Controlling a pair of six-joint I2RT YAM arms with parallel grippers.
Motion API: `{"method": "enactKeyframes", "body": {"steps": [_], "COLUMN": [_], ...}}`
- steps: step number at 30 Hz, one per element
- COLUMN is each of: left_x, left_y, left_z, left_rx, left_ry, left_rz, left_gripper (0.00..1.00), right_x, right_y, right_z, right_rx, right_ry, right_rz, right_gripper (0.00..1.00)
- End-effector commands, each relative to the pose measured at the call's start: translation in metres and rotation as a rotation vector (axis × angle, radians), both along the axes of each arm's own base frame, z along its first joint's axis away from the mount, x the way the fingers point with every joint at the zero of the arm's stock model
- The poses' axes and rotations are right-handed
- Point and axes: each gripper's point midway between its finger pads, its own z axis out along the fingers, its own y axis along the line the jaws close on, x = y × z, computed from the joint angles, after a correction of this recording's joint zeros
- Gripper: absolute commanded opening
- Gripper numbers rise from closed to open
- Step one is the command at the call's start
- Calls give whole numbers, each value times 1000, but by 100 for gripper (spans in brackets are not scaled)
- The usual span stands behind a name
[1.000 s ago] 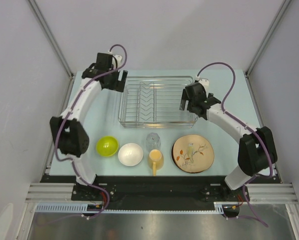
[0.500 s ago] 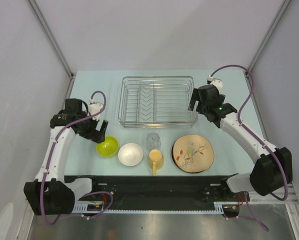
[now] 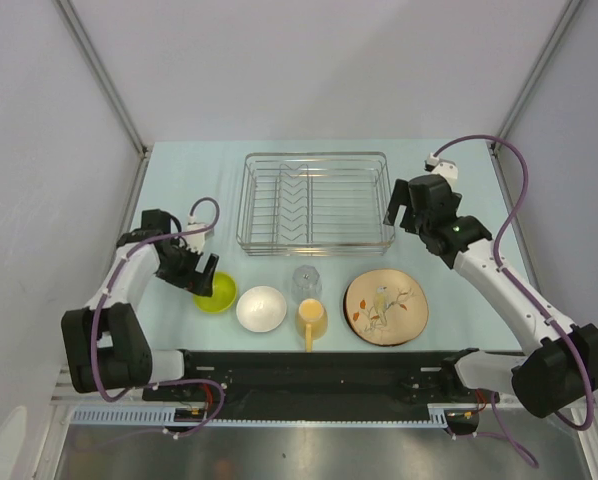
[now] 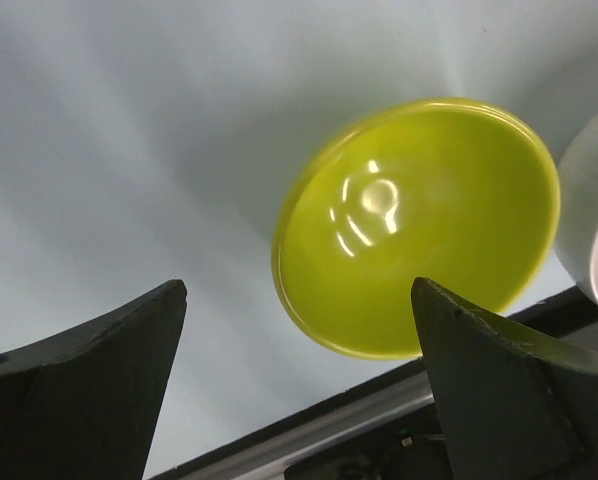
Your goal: Load the mixed dishes into the dish rack
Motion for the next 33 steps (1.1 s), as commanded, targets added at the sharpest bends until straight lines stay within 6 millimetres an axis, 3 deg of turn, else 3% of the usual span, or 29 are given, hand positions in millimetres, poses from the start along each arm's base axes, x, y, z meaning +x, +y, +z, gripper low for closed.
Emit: {"method": "enactKeyframes", "body": {"steps": [1, 2, 5, 8, 10, 11, 13, 15, 17, 20, 22, 24, 25, 26, 27, 28, 29, 31, 33], "left_x": [16, 16, 13, 10, 10, 11, 12, 15, 16, 26, 46, 65, 71, 87, 95, 105, 118, 139, 158], "left_y": [2, 2, 1, 0, 2, 2, 3, 3, 4, 8, 15, 31, 36, 44, 56, 56, 61, 58, 30], "left_z": [-16, -19, -31, -37, -39, -40, -38, -33, -26, 3, 35, 77, 91, 123, 136, 152, 181, 206, 233], "left_rx": [-8, -14, -19, -26, -20, -17, -15, -15, -11, 10, 48, 131, 158, 199, 268, 295, 341, 420, 437], "left_ry": [-31, -21, 11, 38, 44, 44, 43, 36, 34, -20, -109, -213, -244, -327, -352, -399, -476, -566, -655], "left_rz": [-20, -18, -21, -17, -14, -13, -11, -10, -3, 11, 31, 68, 90, 117, 153, 158, 186, 208, 166], "left_gripper": [100, 100, 86, 67, 46, 30, 20, 3, 0, 0, 0, 0, 0, 0, 0, 0, 0, 0, 0], "right_x": [-6, -6, -5, -4, -3, -3, -3, -4, -6, -20, -38, -52, -69, -77, -87, -105, -112, -130, -146], "right_y": [-3, -3, -3, -3, -3, -2, 1, 8, 20, 59, 100, 133, 159, 173, 191, 211, 224, 248, 267], "right_z": [2, 2, 1, 2, 1, 2, 1, 5, 12, 19, 26, 30, 31, 31, 30, 28, 31, 24, 23], "right_rx": [4, 6, 6, 8, 10, 12, 19, 20, -13, -87, -84, -82, -79, -74, -76, -79, -67, -82, -74], "right_ry": [-2, -2, 3, -1, 2, -1, 2, -9, -27, -41, -58, -67, -72, -75, -71, -71, -86, -85, -88], "right_rz": [-3, -2, -3, -6, -6, -3, 10, 37, 101, 242, 374, 497, 593, 650, 734, 817, 873, 978, 1056], "right_gripper": [100, 100, 100, 99, 98, 98, 95, 93, 93, 94, 94, 95, 95, 96, 96, 96, 96, 96, 96]}}
